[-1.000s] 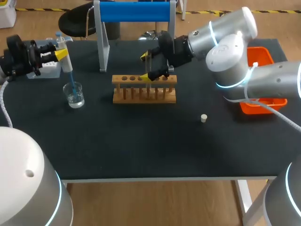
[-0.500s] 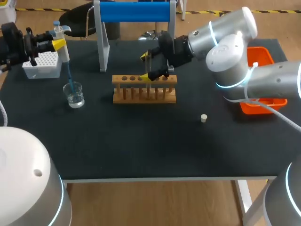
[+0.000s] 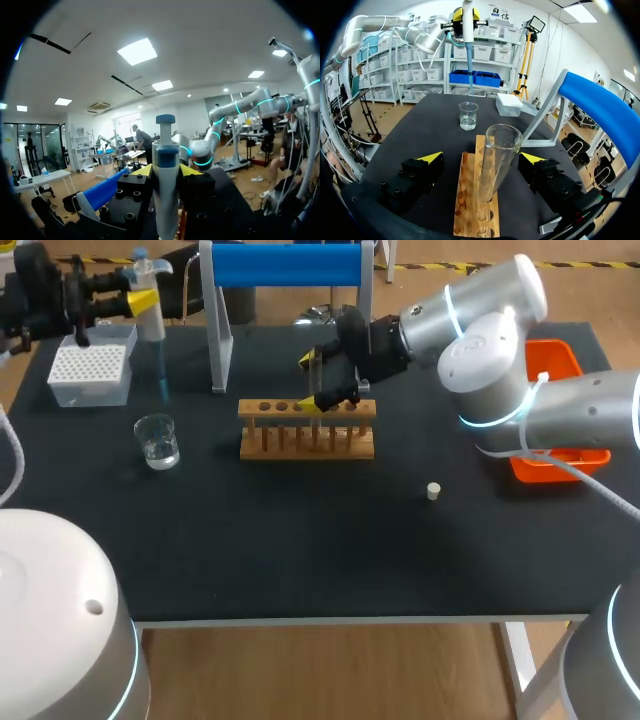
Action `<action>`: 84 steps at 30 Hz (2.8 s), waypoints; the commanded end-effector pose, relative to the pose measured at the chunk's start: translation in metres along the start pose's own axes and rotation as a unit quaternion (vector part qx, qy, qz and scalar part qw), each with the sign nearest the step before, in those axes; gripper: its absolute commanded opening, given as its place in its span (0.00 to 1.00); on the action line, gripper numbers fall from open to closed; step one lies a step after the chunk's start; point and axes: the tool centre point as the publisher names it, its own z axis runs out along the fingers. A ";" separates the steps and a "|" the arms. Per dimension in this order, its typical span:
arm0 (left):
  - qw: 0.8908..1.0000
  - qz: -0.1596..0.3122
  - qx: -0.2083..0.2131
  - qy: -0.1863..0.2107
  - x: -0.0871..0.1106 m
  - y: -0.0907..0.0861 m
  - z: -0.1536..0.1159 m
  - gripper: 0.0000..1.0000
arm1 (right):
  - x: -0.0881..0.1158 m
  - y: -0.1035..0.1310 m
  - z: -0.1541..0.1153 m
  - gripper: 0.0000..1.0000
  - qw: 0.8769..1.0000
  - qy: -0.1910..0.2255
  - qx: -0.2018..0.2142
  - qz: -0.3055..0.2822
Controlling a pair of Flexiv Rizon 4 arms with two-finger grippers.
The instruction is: Invert the test tube, pick up the pipette, mount the tip to pipette, aspirate from beaker and dispense into the tube, eject the tip, return the pipette, and cap with the stopper.
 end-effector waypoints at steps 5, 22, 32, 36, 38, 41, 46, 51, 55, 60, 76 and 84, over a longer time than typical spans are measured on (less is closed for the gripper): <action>0.999 -0.009 0.006 0.034 0.013 -0.005 0.045 0.00 | 0.000 0.000 -0.002 1.00 1.000 0.001 0.001 0.000; 0.999 -0.009 0.006 0.034 0.013 -0.005 0.045 0.00 | 0.000 0.000 -0.002 1.00 1.000 0.001 0.001 0.000; 0.999 -0.009 0.006 0.034 0.013 -0.005 0.045 0.00 | 0.000 0.000 -0.002 1.00 1.000 0.001 0.001 0.000; 0.999 -0.009 0.006 0.034 0.013 -0.005 0.045 0.00 | 0.000 0.000 -0.002 1.00 1.000 0.001 0.001 0.000; 0.999 -0.013 0.007 0.038 0.014 -0.008 0.050 0.00 | 0.000 0.000 -0.002 1.00 1.000 0.001 0.001 0.000; 0.999 -0.023 0.008 0.048 0.015 -0.015 0.064 0.00 | 0.000 0.000 -0.002 1.00 1.000 0.001 0.001 0.000; 0.997 -0.030 0.012 0.064 0.017 -0.027 0.088 0.00 | 0.000 0.000 -0.002 1.00 1.000 0.001 0.001 0.000; 0.996 -0.036 0.014 0.081 0.015 -0.037 0.112 0.00 | 0.000 0.000 -0.002 1.00 1.000 0.001 0.001 0.000; 0.995 -0.037 0.017 0.092 0.013 -0.046 0.127 0.00 | 0.000 0.000 -0.002 1.00 1.000 0.001 0.001 0.000; 0.993 -0.052 0.015 0.107 0.010 -0.053 0.143 0.00 | 0.000 0.000 -0.002 1.00 1.000 0.001 0.001 0.000; 0.987 -0.046 0.023 0.151 -0.003 -0.066 0.193 0.00 | 0.000 0.000 -0.002 1.00 1.000 0.001 0.001 0.000; 0.985 -0.044 0.028 0.166 -0.006 -0.068 0.210 0.00 | 0.000 0.000 -0.002 1.00 1.000 0.001 0.001 0.000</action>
